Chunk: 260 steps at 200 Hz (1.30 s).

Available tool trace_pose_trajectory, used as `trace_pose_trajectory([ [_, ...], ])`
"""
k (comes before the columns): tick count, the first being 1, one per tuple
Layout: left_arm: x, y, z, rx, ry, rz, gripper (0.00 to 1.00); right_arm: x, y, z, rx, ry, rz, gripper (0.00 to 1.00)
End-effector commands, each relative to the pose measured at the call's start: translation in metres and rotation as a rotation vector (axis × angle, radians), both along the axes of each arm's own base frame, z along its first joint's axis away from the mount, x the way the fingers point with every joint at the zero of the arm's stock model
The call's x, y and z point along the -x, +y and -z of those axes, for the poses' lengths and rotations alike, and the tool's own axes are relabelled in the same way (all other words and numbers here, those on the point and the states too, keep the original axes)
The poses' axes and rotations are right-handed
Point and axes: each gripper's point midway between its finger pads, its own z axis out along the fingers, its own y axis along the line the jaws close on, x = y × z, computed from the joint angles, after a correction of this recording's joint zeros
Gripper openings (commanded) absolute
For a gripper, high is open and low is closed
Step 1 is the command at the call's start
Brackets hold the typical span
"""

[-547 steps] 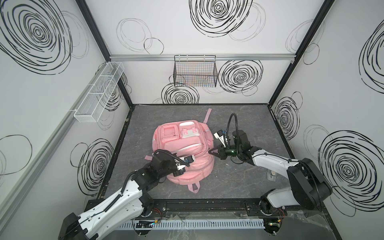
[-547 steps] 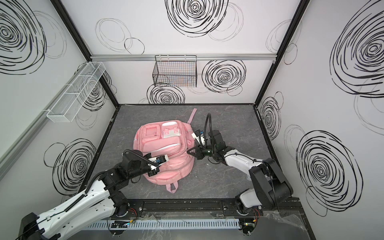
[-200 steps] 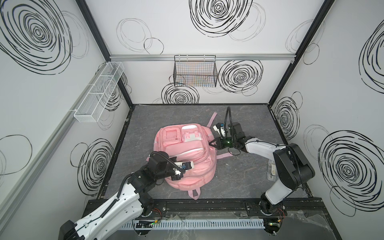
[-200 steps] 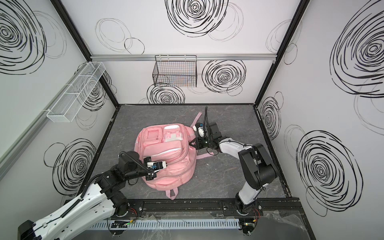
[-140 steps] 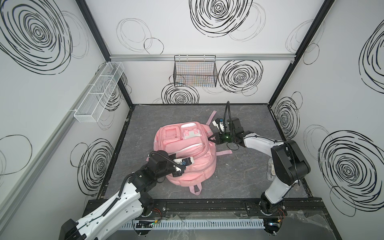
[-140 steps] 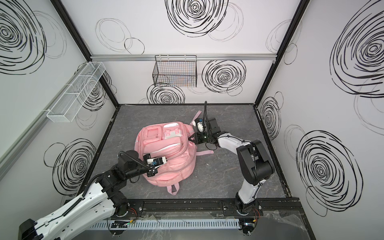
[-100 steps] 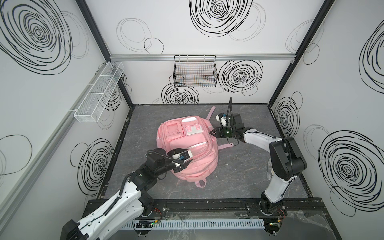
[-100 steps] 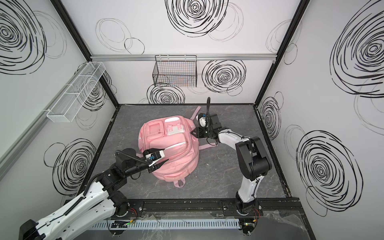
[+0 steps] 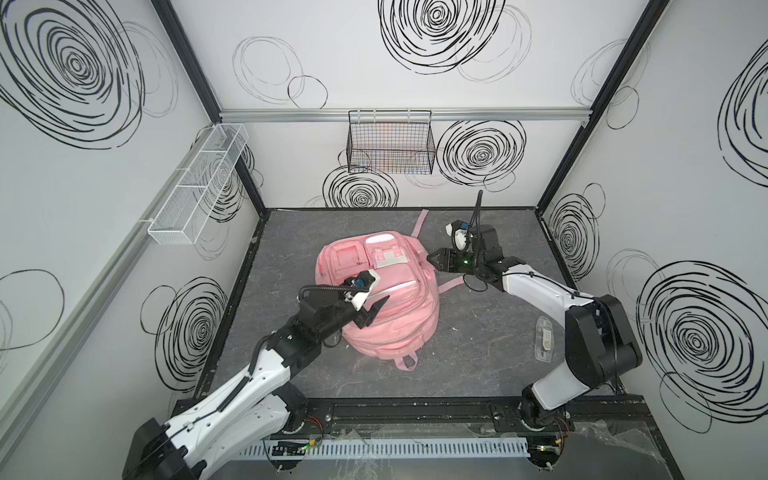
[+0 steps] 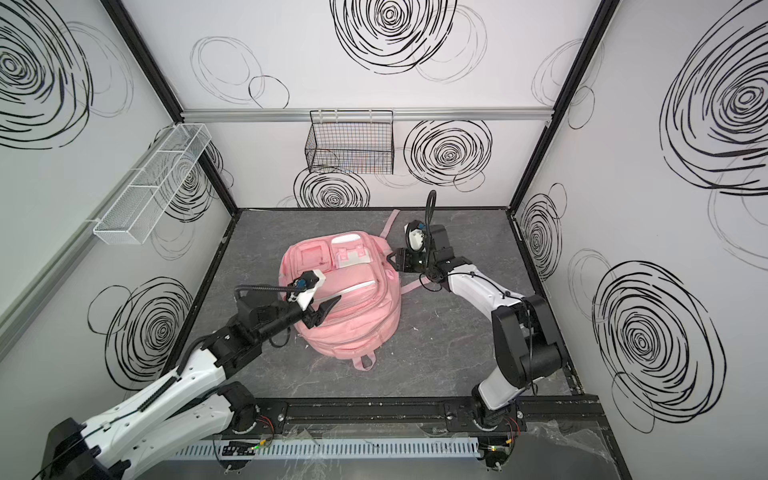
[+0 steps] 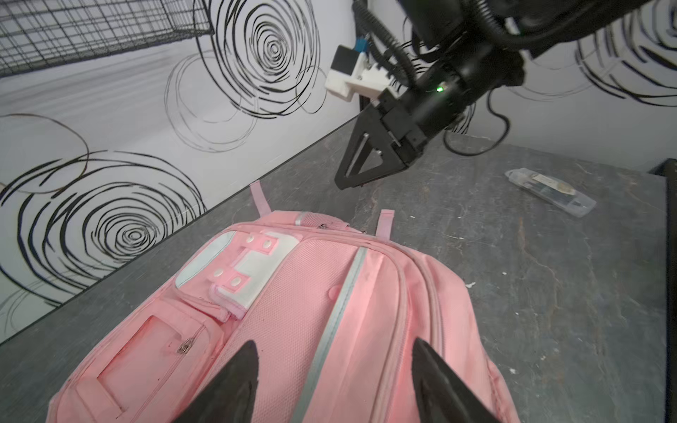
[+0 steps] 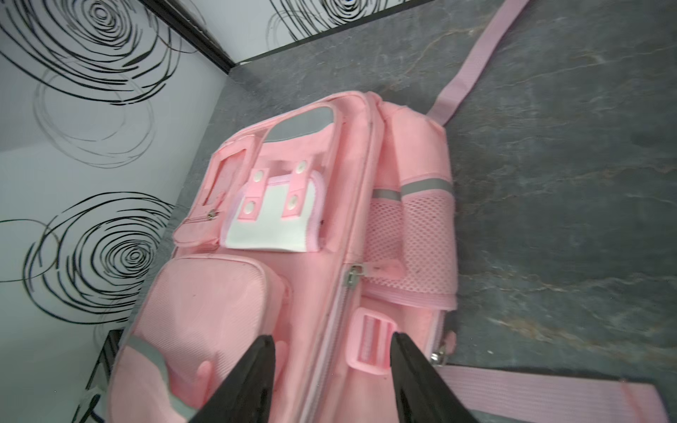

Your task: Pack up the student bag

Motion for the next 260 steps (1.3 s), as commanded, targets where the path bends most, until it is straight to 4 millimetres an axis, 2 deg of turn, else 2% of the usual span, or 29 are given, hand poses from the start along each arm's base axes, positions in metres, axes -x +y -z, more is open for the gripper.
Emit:
trace_pose_trajectory([
  [1, -0.022, -0.006, -0.013, 0.133, 0.171, -0.127, 0.56, 0.022, 0.021, -0.010, -0.024, -0.048, -0.126, 0.42],
  [11, -0.023, -0.018, -0.004, 0.095, 0.217, -0.095, 0.54, 0.025, 0.020, -0.011, 0.010, -0.099, -0.152, 0.39],
  [29, -0.016, -0.037, 0.015, -0.074, 0.209, -0.022, 0.65, 0.029, 0.016, -0.016, 0.090, -0.231, -0.224, 0.38],
  [47, -0.010, -0.047, 0.030, -0.275, 0.126, 0.023, 0.69, 0.021, 0.004, -0.021, 0.182, -0.327, -0.196, 0.39],
  [66, -0.018, -0.052, 0.033, -0.392, 0.077, 0.017, 0.68, 0.007, -0.015, -0.027, 0.231, -0.340, -0.111, 0.40],
  [87, -0.025, -0.061, 0.037, -0.441, 0.088, 0.035, 0.64, -0.003, -0.040, -0.030, 0.189, -0.275, -0.005, 0.39],
  [106, -0.027, -0.065, 0.046, -0.488, 0.087, 0.053, 0.59, -0.001, -0.054, -0.029, 0.128, -0.245, 0.025, 0.40],
  [132, -0.022, -0.072, 0.058, -0.543, 0.100, 0.108, 0.61, 0.010, -0.061, -0.029, 0.095, -0.274, 0.021, 0.41],
  [163, -0.012, -0.085, 0.054, -0.492, 0.104, 0.188, 0.63, 0.014, -0.065, -0.037, 0.091, -0.296, 0.030, 0.41],
  [178, -0.010, -0.090, 0.058, -0.485, 0.114, 0.220, 0.62, 0.013, -0.064, -0.039, 0.085, -0.298, 0.030, 0.42],
  [196, -0.014, -0.088, 0.073, -0.537, 0.135, 0.215, 0.59, 0.013, -0.063, -0.041, 0.078, -0.295, 0.028, 0.42],
  [220, -0.012, -0.084, 0.091, -0.618, 0.174, 0.242, 0.45, 0.014, -0.063, -0.043, 0.085, -0.292, 0.025, 0.42],
  [233, -0.011, -0.083, 0.096, -0.645, 0.180, 0.256, 0.38, 0.015, -0.063, -0.047, 0.082, -0.298, 0.022, 0.42],
  [250, -0.008, -0.082, 0.099, -0.671, 0.175, 0.283, 0.37, 0.016, -0.063, -0.055, 0.074, -0.319, 0.022, 0.43],
  [260, -0.003, -0.081, 0.100, -0.690, 0.164, 0.313, 0.25, 0.017, -0.062, -0.060, 0.066, -0.332, 0.019, 0.43],
])
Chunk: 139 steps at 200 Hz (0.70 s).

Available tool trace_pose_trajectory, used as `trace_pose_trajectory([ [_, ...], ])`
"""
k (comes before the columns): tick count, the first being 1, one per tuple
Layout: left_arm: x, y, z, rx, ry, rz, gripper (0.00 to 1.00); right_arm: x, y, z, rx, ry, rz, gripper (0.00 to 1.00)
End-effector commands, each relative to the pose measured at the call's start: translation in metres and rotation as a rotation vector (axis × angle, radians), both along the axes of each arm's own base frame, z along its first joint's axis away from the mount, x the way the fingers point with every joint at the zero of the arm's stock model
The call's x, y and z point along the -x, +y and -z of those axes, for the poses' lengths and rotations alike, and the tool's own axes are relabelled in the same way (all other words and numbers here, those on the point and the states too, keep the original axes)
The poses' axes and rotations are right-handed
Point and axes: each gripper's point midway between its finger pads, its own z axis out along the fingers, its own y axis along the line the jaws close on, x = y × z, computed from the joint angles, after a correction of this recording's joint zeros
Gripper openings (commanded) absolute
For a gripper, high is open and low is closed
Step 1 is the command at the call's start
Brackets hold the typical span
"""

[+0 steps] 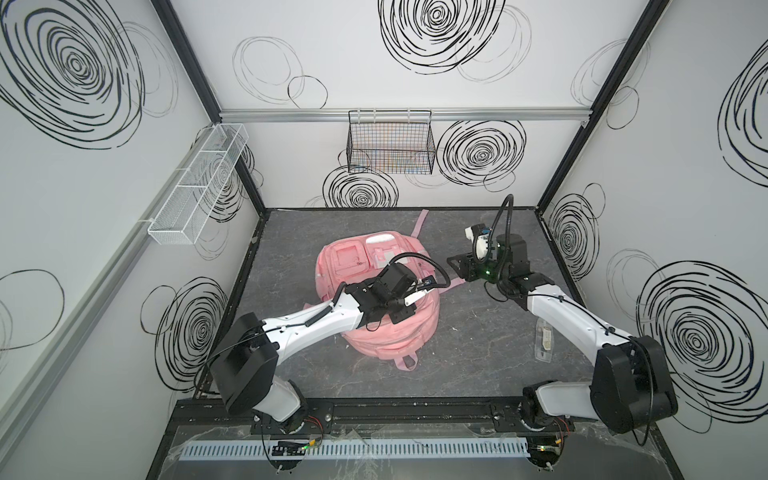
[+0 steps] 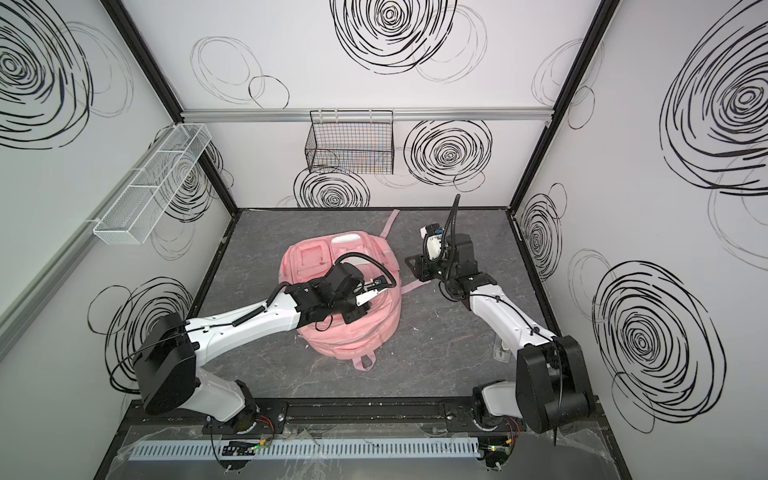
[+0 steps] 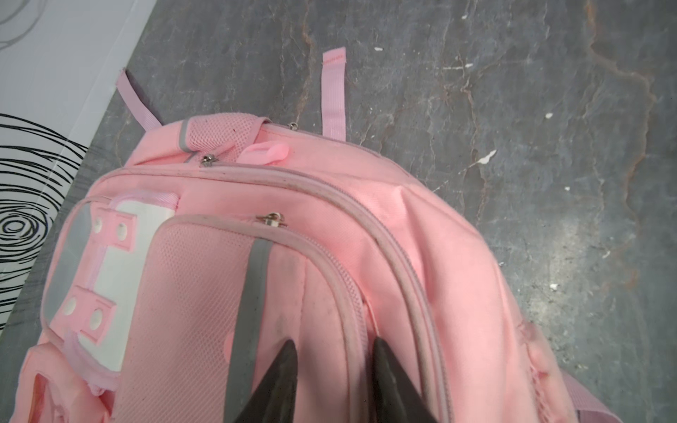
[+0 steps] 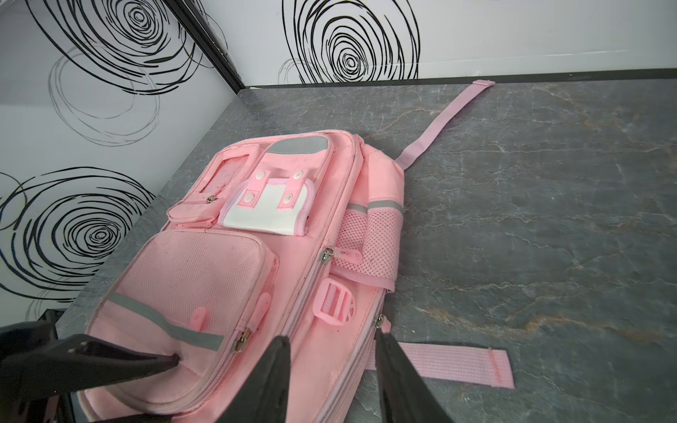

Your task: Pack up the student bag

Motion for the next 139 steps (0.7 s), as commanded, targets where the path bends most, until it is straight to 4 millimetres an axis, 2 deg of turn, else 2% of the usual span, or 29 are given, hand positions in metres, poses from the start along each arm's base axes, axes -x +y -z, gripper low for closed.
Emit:
trace_pose_trajectory([
  [1, 0.007, -0.001, -0.003, -0.039, -0.007, 0.080, 0.24, 0.001, 0.003, -0.034, -0.029, -0.086, -0.017, 0.43],
  [12, 0.009, 0.003, -0.002, -0.053, -0.015, 0.090, 0.14, 0.002, 0.003, -0.040, -0.035, -0.110, -0.020, 0.42],
  [28, 0.013, 0.009, -0.002, -0.070, -0.024, 0.106, 0.05, 0.004, 0.003, -0.050, -0.041, -0.153, -0.018, 0.42],
  [30, 0.013, 0.009, -0.001, -0.075, -0.026, 0.112, 0.00, 0.005, 0.003, -0.050, -0.039, -0.158, -0.020, 0.42],
  [60, 0.019, 0.025, -0.008, -0.097, -0.116, 0.154, 0.00, 0.016, 0.013, -0.057, 0.037, -0.280, -0.087, 0.42],
  [71, 0.029, 0.031, -0.010, -0.087, -0.158, 0.236, 0.00, 0.022, 0.022, -0.056, 0.084, -0.327, -0.144, 0.42],
  [85, 0.037, 0.039, -0.028, -0.011, -0.284, 0.295, 0.00, 0.033, 0.037, -0.053, 0.134, -0.389, -0.239, 0.45],
  [112, 0.039, 0.057, -0.065, 0.197, -0.433, 0.300, 0.00, 0.066, 0.073, -0.042, 0.240, -0.556, -0.472, 0.49],
  [123, 0.040, 0.063, -0.068, 0.206, -0.459, 0.309, 0.00, 0.084, 0.086, -0.035, 0.249, -0.629, -0.581, 0.50],
  [139, 0.036, 0.067, -0.064, 0.180, -0.468, 0.291, 0.00, 0.103, 0.101, -0.033, 0.184, -0.707, -0.677, 0.52],
])
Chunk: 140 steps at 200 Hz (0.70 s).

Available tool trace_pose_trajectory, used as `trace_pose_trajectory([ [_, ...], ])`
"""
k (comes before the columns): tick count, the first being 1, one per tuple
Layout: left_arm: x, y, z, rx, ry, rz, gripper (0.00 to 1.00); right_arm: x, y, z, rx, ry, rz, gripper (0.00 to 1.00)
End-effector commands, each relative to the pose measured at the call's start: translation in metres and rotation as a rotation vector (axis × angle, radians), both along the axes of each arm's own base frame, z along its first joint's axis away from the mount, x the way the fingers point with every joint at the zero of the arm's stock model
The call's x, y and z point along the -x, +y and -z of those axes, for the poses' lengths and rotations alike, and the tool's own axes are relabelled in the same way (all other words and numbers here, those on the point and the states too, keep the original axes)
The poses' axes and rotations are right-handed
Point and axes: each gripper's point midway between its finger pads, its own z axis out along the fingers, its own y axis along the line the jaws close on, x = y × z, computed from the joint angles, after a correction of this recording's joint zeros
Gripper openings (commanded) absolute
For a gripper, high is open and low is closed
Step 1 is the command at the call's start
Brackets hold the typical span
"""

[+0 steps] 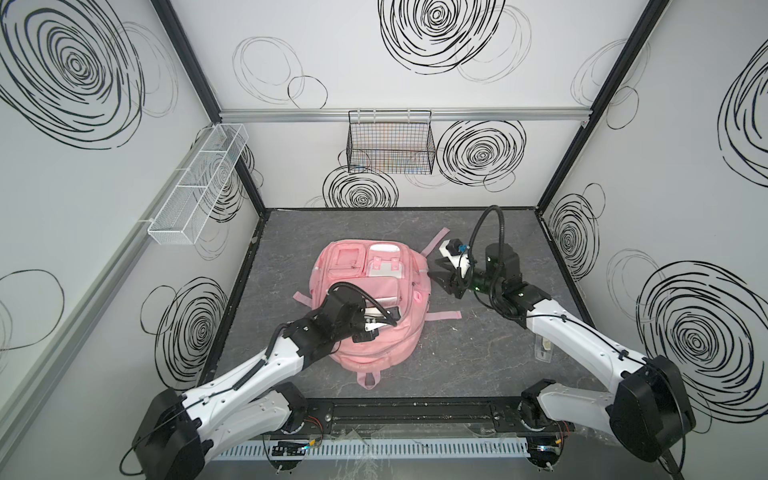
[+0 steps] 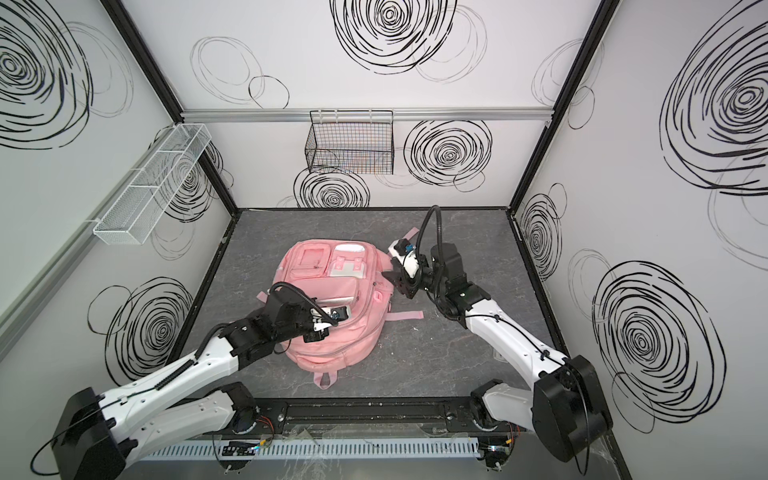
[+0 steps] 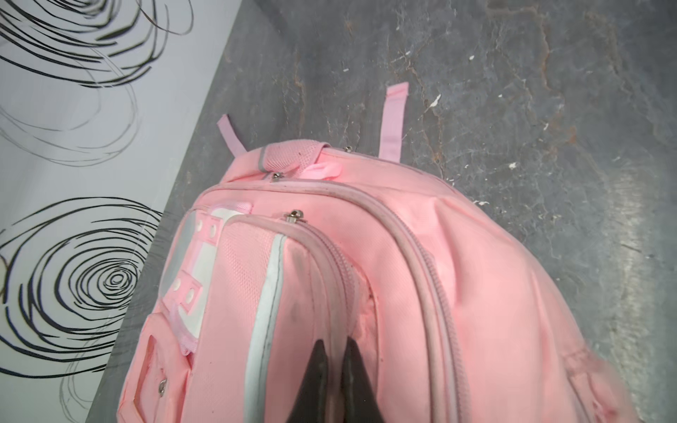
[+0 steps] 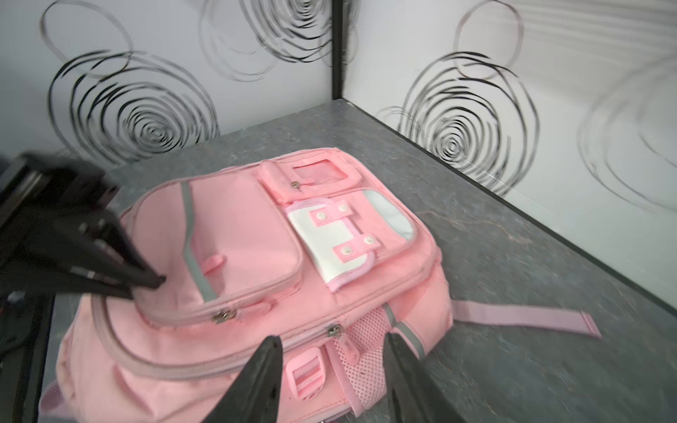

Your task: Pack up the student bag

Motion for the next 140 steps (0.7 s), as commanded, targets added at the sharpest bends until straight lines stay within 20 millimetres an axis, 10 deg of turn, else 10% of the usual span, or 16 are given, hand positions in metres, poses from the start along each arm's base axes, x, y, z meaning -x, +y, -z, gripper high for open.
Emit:
trace_pose_trajectory([
  [1, -0.012, -0.012, -0.036, 0.086, -0.160, 0.063, 0.00, 0.029, 0.020, -0.006, -0.009, -0.216, -0.221, 0.52],
  [40, -0.010, -0.013, -0.030, 0.093, -0.143, 0.067, 0.00, 0.048, 0.044, 0.019, -0.022, -0.180, -0.357, 0.52],
  [140, -0.001, -0.015, -0.031, 0.128, -0.145, 0.095, 0.00, 0.016, 0.075, 0.069, 0.073, -0.131, -0.417, 0.54],
])
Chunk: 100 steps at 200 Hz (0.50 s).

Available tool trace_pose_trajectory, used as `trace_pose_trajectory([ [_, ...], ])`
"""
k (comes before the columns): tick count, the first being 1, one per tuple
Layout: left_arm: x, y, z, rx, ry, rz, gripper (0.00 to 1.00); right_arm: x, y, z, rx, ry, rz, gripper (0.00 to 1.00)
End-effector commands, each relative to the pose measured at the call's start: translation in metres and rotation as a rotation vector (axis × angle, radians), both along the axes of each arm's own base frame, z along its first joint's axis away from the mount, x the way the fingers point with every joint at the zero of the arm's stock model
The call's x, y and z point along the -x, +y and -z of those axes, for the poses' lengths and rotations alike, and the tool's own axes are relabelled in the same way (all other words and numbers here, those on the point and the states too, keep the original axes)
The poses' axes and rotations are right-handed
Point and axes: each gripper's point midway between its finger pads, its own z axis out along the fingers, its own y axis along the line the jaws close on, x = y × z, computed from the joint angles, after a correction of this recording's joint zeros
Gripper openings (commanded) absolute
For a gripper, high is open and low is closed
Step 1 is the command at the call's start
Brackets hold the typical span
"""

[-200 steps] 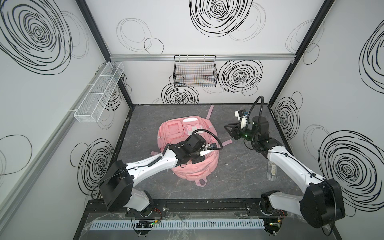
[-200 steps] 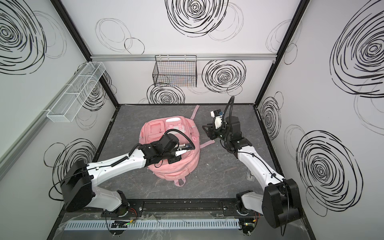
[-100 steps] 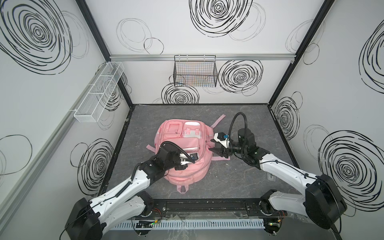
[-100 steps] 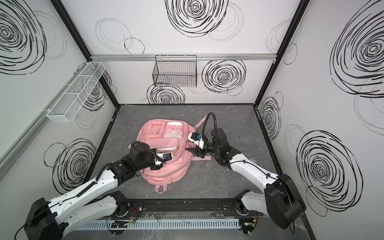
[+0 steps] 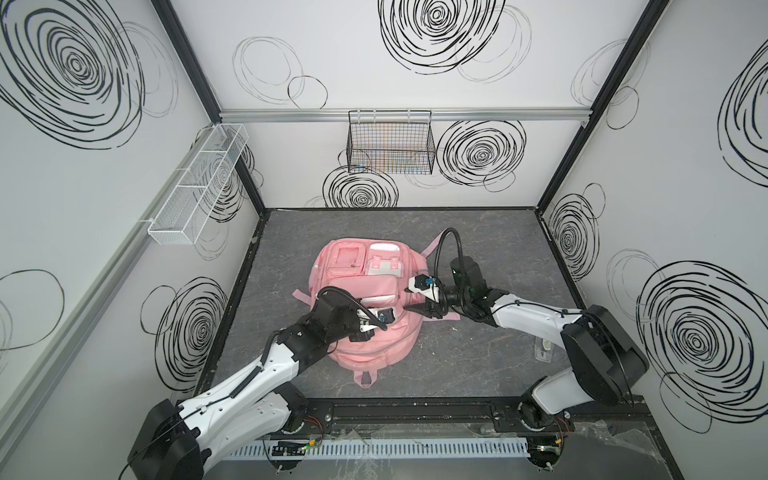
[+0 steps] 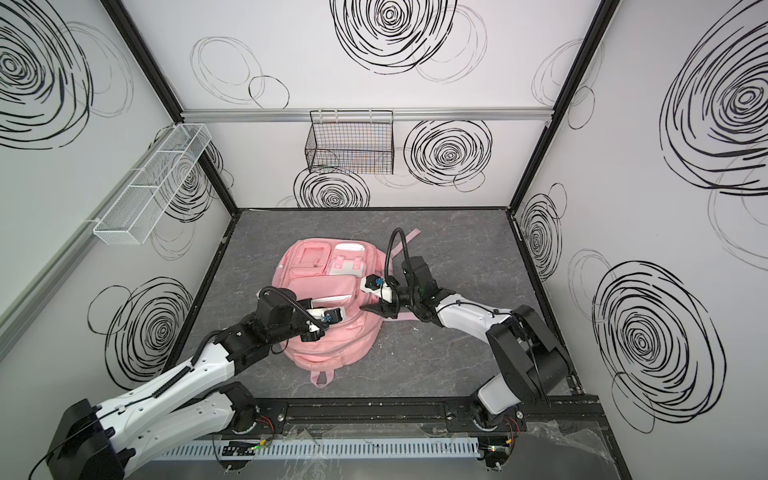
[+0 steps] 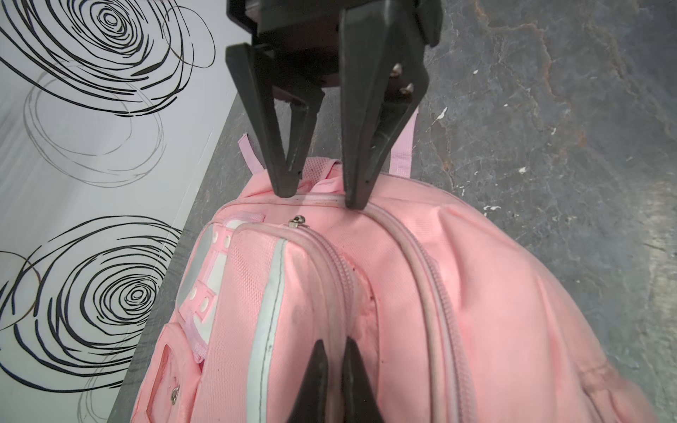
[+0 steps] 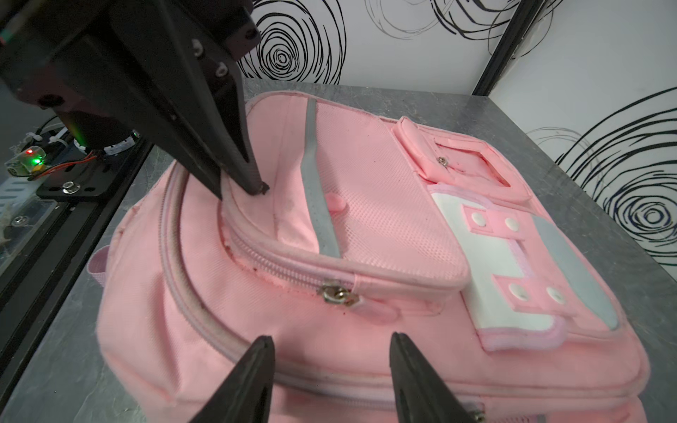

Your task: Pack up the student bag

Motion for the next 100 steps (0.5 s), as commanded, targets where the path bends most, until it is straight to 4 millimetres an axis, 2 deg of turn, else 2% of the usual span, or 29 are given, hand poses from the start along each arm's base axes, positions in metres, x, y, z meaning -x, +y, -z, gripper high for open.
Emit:
trace_pose_trajectory([
  [1, -0.003, -0.013, -0.033, 0.097, -0.103, 0.050, 0.00, -0.005, 0.014, -0.007, -0.014, -0.061, -0.052, 0.54],
  [36, -0.004, -0.012, -0.034, 0.102, -0.106, 0.047, 0.00, -0.006, 0.024, 0.002, -0.007, -0.024, -0.100, 0.54],
  [70, -0.004, -0.012, -0.036, 0.109, -0.108, 0.045, 0.00, -0.008, 0.025, 0.017, 0.014, 0.019, -0.100, 0.52],
  [100, -0.006, -0.010, -0.038, 0.117, -0.112, 0.038, 0.00, -0.007, 0.026, 0.023, -0.003, 0.064, -0.091, 0.44],
])
